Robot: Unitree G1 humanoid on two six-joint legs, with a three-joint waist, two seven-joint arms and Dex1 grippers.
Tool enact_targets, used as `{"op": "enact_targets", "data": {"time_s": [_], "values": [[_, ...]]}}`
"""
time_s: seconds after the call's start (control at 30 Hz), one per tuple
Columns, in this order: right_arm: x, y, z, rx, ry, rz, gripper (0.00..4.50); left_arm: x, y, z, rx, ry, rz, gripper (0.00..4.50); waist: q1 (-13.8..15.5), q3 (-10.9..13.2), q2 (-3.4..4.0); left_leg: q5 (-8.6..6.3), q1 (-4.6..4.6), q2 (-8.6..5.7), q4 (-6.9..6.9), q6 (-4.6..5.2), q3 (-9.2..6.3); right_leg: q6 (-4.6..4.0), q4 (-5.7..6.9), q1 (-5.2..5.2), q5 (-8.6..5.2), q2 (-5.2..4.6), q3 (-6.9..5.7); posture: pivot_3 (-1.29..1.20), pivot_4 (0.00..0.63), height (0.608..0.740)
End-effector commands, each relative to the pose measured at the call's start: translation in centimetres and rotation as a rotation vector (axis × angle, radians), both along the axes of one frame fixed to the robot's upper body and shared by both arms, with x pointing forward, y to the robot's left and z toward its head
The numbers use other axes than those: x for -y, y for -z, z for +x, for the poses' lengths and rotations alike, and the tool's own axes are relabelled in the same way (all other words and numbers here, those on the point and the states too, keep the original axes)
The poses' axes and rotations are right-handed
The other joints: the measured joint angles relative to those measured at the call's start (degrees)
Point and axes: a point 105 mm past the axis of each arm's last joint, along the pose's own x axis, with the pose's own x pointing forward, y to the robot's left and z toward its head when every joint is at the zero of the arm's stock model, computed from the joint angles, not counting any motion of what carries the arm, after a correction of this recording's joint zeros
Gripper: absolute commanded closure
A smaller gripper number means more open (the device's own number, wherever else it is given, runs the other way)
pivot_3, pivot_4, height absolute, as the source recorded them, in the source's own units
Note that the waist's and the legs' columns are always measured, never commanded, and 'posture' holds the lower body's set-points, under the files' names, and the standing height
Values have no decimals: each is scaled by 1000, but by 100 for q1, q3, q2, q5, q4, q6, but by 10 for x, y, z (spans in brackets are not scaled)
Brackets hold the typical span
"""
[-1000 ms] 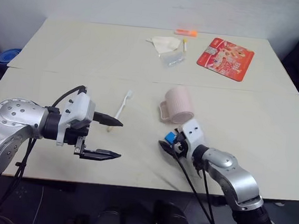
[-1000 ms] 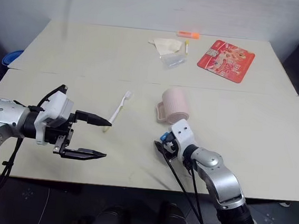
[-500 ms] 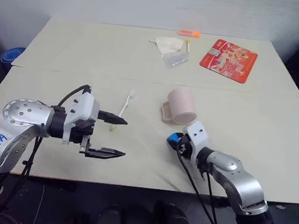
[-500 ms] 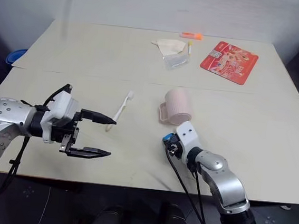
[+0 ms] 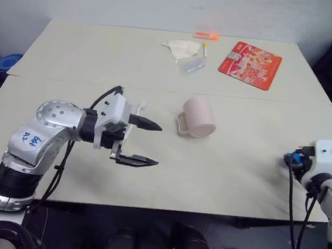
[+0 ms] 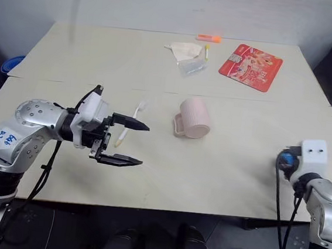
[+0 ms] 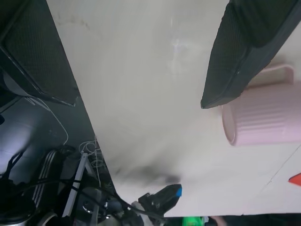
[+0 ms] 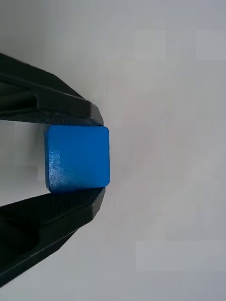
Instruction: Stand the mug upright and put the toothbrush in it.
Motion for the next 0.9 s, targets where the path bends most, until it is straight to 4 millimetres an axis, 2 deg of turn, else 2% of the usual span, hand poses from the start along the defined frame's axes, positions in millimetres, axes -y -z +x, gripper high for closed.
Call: {"op": "enact_targets", "data": {"time_s": [0.03, 0.13, 0.2, 0.23, 0.3, 0.37, 0.4, 0.47, 0.5, 0.63, 0.8, 0.9], "values": [[3, -13, 0, 62, 10, -3, 1294, -3, -8, 3, 42, -13, -2, 0, -28, 1, 4, 0, 2, 2, 0, 0, 4, 0, 2, 0, 0, 0, 4, 0, 150, 740], [-2, -31, 0, 81, -10, -62, 267, -9, -9, 4, 47, -38, 2, 0, -82, 1, 6, 0, 3, 9, -1, -1, 5, 0, 3, -1, 0, 0, 7, 0, 150, 740], [-10, -47, 0, 101, -44, -124, 267, -12, -9, 4, 48, -59, 2, 0, -106, 5, 12, 0, 2, 10, -1, -1, 6, 0, 5, -4, 0, -1, 8, 0, 150, 740], [-24, -59, 3, 121, -102, -141, 267, -15, -10, 4, 48, -73, -1, 0, -110, 5, 13, 0, 2, 9, -1, -1, 7, 0, 5, -5, 0, -2, 10, 0, 150, 740], [-69, -83, 12, 189, -264, -99, 267, -21, -10, 4, 48, -107, -5, 0, -135, 6, 12, 0, 2, 11, -2, -1, 7, 0, 4, -6, 0, -1, 11, 0, 150, 740], [-121, -96, 18, 218, -433, -31, 680, -25, -10, 4, 46, -135, -7, 0, -188, 6, 13, 0, 4, 18, -2, -4, 13, -1, 6, -8, 1, 6, 19, 0, 150, 740], [-137, -98, 18, 213, -485, -12, 889, -28, -10, 4, 45, -151, -8, 0, -208, 6, 12, 1, 6, 23, -1, -7, 11, -4, 7, -8, 0, 8, 19, 0, 150, 740], [-186, -100, 21, 195, -643, -6, 1500, -40, -9, 8, 48, -211, 2, 0, -216, 6, 12, 3, 4, 31, -2, -15, -1, -14, 9, -8, -3, 12, 9, 0, 150, 740], [-208, -102, 22, 193, -711, 6, 1500, -46, -9, 9, 50, -239, 5, 0, -220, 6, 12, 1, 4, 34, -2, -19, -2, -19, 12, -10, -6, 12, 7, 0, 150, 740], [-261, -108, 31, 171, -874, 52, 1500, -60, -12, 15, 56, -311, -1, 0, -190, 6, 12, 0, -22, 26, 0, -18, -7, -19, 31, -31, -6, 7, -6, 0, 150, 740], [-305, -99, 51, 129, -968, 5, 1500, -76, -11, 17, 99, -391, 33, 0, -166, 4, 9, -6, -27, 10, 4, 4, 0, -2, 14, -28, 4, -5, -4, 0, 150, 740], [-311, -92, 65, 92, -940, -5, 1500, -80, -15, 11, 102, -417, 13, 0, -187, 4, 9, -8, -30, 11, 4, 6, 3, 0, 13, -30, 5, -6, -4, 0, 150, 740]]}}
